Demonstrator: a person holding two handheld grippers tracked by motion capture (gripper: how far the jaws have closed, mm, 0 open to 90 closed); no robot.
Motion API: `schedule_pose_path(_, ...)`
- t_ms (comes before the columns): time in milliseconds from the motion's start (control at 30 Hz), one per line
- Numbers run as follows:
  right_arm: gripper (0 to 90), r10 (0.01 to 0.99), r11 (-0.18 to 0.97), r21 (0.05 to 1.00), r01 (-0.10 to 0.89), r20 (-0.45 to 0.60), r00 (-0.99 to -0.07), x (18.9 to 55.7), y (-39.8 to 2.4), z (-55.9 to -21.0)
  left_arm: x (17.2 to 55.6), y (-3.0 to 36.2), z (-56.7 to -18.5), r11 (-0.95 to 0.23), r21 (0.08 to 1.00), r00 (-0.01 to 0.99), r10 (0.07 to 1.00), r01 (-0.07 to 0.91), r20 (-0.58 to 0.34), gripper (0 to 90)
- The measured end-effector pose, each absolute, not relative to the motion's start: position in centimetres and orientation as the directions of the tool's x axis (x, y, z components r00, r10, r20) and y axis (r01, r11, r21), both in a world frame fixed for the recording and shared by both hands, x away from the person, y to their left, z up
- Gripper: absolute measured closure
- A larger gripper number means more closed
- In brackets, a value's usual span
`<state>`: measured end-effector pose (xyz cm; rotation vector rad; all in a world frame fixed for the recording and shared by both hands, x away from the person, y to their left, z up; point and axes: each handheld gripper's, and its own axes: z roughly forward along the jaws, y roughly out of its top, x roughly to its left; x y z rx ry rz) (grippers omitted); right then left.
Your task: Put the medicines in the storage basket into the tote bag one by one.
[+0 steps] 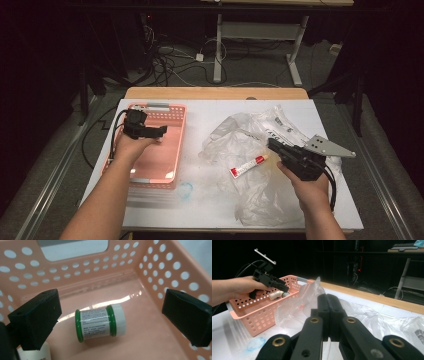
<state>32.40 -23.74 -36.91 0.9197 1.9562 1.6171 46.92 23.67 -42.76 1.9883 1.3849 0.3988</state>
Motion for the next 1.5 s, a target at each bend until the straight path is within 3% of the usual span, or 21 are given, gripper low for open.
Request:
schedule_pose_path(767,90.0,0.725,0.096,0.972,0.214,0.079,-0.684,32.3,-23.6,-36.9,48.2,23.1,-44.7,-0.292,0.536,0.396,0.914,0.792,-0.087,18.0)
schedule_pose_path(1067,90.0,0.725,0.098,0.973,0.209,0.074,-0.684,32.3,-23.7,-36.9,48.3,23.0,-45.2,-0.307,0.496,0.394,0.916,0.812,-0.077,33.6)
schedule_pose_path(1500,90.0,0.726,0.099,0.973,0.21,0.074,-0.684,32.3,-23.7,-36.9,48.0,23.0,-44.7,-0.304,0.499,0.391,0.917,0.812,-0.076,35.2)
